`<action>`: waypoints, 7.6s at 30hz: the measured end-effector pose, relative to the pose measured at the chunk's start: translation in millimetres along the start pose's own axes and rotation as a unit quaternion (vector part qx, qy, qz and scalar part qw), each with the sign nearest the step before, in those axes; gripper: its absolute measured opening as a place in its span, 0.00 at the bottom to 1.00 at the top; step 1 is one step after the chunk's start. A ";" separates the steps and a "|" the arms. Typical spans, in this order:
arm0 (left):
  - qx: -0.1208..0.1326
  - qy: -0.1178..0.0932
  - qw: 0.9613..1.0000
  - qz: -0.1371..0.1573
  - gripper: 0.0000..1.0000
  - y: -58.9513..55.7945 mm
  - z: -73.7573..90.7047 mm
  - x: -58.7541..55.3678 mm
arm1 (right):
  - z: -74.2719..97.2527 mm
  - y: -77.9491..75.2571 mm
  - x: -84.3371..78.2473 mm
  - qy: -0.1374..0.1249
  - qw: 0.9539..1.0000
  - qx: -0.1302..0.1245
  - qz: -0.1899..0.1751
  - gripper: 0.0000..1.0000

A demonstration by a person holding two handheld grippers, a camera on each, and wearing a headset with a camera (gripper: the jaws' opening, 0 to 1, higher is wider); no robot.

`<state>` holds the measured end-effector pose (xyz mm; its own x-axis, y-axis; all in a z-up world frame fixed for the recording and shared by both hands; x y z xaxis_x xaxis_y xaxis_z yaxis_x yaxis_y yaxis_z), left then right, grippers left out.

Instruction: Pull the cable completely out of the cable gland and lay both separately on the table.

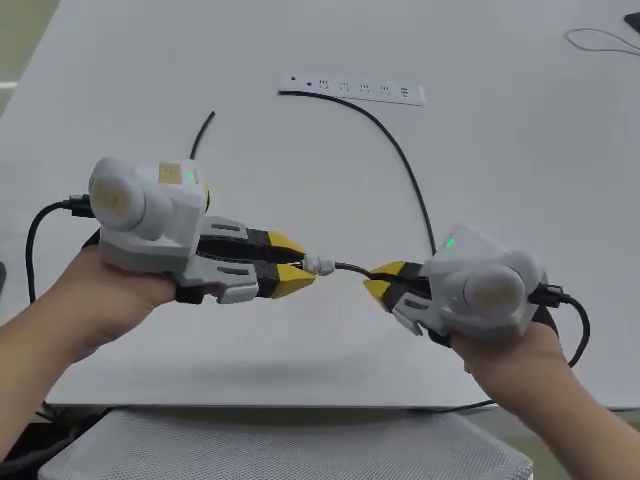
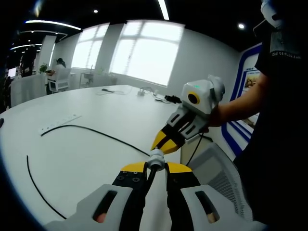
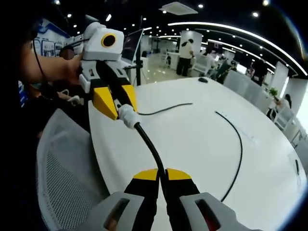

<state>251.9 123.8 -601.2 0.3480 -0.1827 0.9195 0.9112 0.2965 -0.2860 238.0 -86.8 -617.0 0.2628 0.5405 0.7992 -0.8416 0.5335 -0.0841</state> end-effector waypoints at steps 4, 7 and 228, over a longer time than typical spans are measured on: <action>0.002 0.001 1.000 0.002 0.15 1.7 2.2 -0.6 | 1.2 -0.6 2.3 -0.001 1.000 0.007 0.005 0.00; 0.003 -0.002 1.000 0.004 0.15 1.8 2.9 0.0 | 1.3 -1.0 5.6 0.004 1.000 0.012 0.017 0.01; 0.011 -0.006 1.000 0.012 0.15 1.0 2.9 1.3 | -7.6 -20.9 -31.9 0.063 0.976 -0.057 -0.199 0.01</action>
<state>252.7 126.6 -599.5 0.3674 -0.1643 0.9154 0.8971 0.3223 -0.3022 250.8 -110.2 -645.3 0.6198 0.3480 0.7034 -0.6054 0.7824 0.1464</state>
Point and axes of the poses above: the centre of the closed fingertips' face, and the gripper's own axes: z roughly backward along the fingers, y roughly to its left, x roughly out of its top, the point moved 10 cm from there along z, roughly backward along the fingers, and after that the axes turned 4 degrees about -y, right-handed, at the moved point
